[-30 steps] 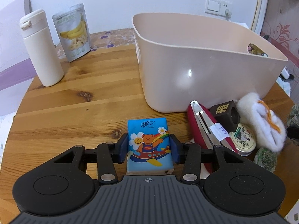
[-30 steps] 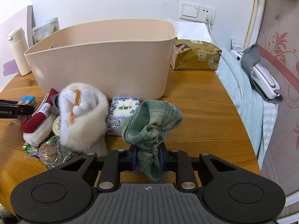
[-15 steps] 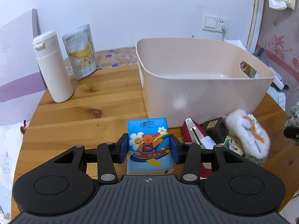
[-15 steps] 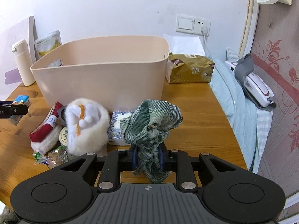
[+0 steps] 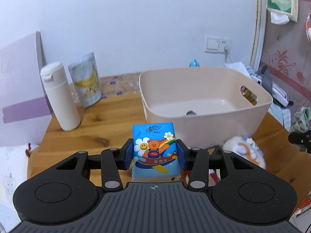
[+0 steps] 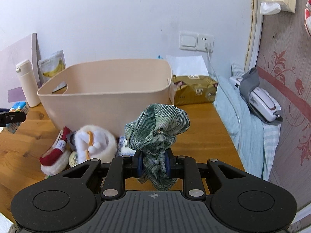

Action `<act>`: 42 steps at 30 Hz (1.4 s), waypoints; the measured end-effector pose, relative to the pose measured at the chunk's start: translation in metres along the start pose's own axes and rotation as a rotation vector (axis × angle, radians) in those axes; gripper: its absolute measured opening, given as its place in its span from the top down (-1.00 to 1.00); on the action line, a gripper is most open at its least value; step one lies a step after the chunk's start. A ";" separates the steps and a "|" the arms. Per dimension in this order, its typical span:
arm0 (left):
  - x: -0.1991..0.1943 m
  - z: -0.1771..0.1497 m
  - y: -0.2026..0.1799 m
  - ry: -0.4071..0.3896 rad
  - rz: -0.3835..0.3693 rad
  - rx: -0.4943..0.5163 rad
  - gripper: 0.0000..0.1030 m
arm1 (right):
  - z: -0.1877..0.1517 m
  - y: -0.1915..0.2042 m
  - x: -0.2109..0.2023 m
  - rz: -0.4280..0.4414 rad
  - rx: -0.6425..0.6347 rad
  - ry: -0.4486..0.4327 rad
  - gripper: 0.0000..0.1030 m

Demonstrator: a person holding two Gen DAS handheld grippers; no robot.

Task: Organize objects
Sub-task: 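Lift the tissue pack and scrunchie and carry them over the bin, then open both grippers to drop the tissue pack and scrunchie into the bin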

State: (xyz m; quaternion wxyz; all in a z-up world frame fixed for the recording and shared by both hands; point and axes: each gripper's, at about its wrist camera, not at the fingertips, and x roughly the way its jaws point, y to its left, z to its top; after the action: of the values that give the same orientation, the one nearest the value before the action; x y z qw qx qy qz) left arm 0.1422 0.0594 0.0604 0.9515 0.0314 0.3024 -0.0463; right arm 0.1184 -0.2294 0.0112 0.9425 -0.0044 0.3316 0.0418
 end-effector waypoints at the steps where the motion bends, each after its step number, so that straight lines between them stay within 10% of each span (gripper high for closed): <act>1: -0.001 0.003 0.000 -0.009 -0.001 0.001 0.10 | 0.002 0.000 -0.001 -0.002 -0.001 -0.008 0.58; 25: 0.022 0.065 -0.028 -0.124 -0.049 0.061 0.10 | 0.053 0.007 0.014 0.019 -0.012 -0.101 0.58; 42: 0.090 0.080 -0.054 -0.041 -0.098 0.095 0.10 | 0.085 0.017 0.062 0.035 -0.031 -0.098 0.58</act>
State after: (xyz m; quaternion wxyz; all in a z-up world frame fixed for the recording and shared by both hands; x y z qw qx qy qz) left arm 0.2555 -0.0076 0.0715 0.9516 0.0606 0.2814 -0.1078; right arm 0.2179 -0.2046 0.0393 0.9566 -0.0111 0.2842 0.0634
